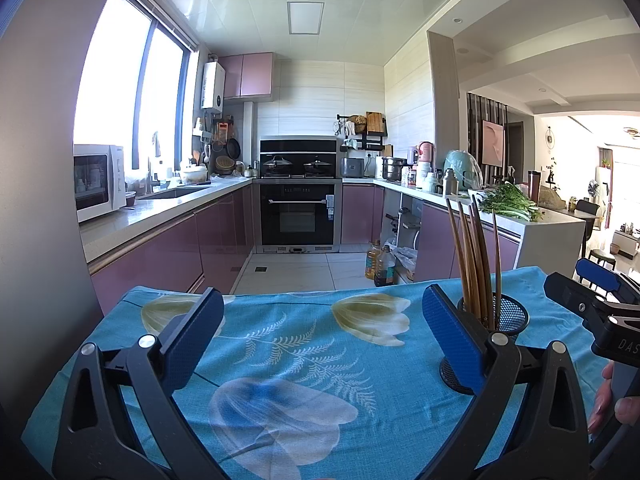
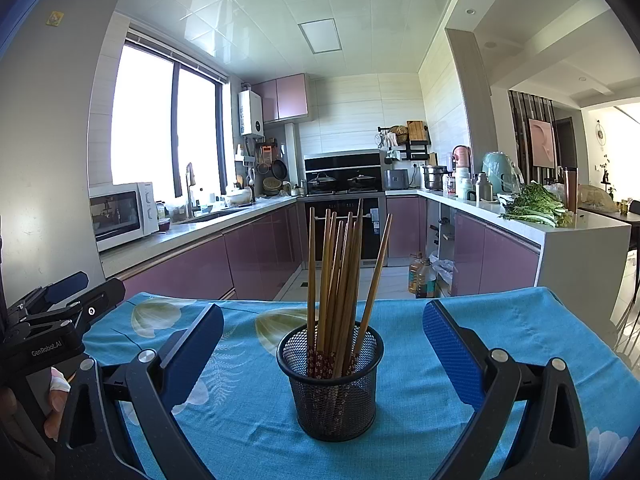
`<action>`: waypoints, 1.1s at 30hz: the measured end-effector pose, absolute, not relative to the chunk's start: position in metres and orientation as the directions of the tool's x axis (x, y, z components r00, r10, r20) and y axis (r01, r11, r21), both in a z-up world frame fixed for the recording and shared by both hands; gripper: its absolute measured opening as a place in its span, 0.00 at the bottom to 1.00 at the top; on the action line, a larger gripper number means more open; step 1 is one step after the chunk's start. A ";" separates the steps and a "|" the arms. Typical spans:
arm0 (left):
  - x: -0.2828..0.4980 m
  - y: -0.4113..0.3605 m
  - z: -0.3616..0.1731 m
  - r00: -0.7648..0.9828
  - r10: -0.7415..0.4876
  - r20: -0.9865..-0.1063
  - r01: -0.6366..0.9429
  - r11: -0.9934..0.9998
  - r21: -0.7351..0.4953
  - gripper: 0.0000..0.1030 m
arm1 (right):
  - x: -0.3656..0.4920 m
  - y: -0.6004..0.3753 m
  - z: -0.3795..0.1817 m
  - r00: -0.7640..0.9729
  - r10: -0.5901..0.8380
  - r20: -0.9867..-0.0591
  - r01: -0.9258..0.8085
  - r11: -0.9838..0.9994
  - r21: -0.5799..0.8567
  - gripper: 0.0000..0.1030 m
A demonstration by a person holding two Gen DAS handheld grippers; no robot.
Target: Organize utensils
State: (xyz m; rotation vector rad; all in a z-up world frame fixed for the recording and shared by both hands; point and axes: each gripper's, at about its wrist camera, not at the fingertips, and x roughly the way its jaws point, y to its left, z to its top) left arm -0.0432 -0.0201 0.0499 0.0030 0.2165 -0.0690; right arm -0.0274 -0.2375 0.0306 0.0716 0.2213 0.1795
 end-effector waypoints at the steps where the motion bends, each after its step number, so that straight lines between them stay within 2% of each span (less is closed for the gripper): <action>1: -0.043 -0.020 0.050 0.974 -0.068 -0.215 0.069 0.998 -0.005 0.95 | -0.027 -0.238 0.031 0.960 0.185 -0.212 -0.170 0.981 0.091 0.94; 33: -0.045 -0.022 0.042 0.974 -0.066 -0.216 0.068 0.998 0.002 0.95 | -0.025 -0.239 0.030 0.956 0.190 -0.223 -0.173 0.980 0.094 0.94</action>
